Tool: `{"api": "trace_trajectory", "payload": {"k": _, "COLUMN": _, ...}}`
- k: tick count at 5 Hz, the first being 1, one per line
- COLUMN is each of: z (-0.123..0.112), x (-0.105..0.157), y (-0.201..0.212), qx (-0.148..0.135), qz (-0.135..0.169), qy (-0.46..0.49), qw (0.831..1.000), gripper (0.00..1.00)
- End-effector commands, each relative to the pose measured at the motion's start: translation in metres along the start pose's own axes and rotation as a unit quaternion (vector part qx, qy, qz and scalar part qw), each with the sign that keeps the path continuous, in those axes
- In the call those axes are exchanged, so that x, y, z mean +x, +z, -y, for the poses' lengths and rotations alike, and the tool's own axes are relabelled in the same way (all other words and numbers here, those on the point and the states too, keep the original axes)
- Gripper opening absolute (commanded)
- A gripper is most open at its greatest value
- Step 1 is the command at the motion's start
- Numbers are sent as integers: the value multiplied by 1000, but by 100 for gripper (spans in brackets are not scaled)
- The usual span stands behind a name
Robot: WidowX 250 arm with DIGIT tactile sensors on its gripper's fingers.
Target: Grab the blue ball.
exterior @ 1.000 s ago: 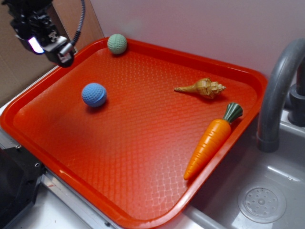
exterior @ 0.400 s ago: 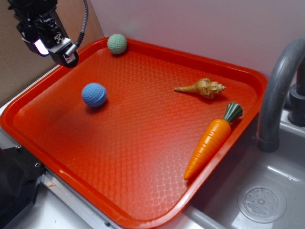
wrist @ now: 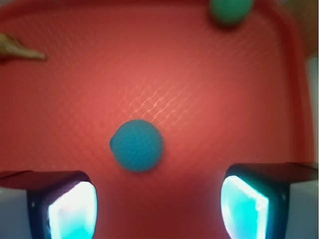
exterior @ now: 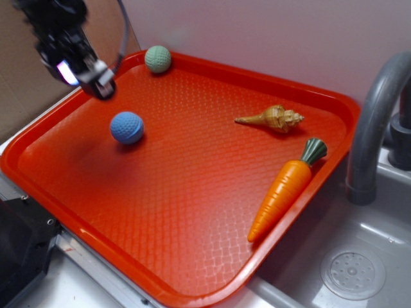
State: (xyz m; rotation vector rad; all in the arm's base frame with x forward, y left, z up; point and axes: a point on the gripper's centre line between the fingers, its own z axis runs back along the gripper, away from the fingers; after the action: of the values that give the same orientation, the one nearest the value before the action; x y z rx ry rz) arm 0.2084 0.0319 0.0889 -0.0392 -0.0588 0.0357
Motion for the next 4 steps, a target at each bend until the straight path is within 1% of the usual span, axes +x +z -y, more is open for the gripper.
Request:
{"api": "trace_trajectory", "payload": {"k": 1, "z": 5, "x": 9, "y": -28, "qx": -31, "qz": 12, "qy": -35, "qw": 999, "gripper": 100}}
{"api": "trace_trajectory", "payload": {"k": 2, "z": 13, "x": 18, "y": -44, "qx": -51, "qz": 17, "qy": -63, "qw": 997, "gripper": 100}}
{"api": "trace_trajectory", "payload": {"k": 3, "z": 21, "x": 26, "y": -59, "qx": -21, "qz": -1, "qy": -75, "qw": 997, "gripper": 100}}
{"api": "trace_trajectory", "payload": {"k": 4, "z": 25, "x": 31, "y": -72, "qx": -30, "qz": -29, "qy": -79, "qw": 996, "gripper": 0}}
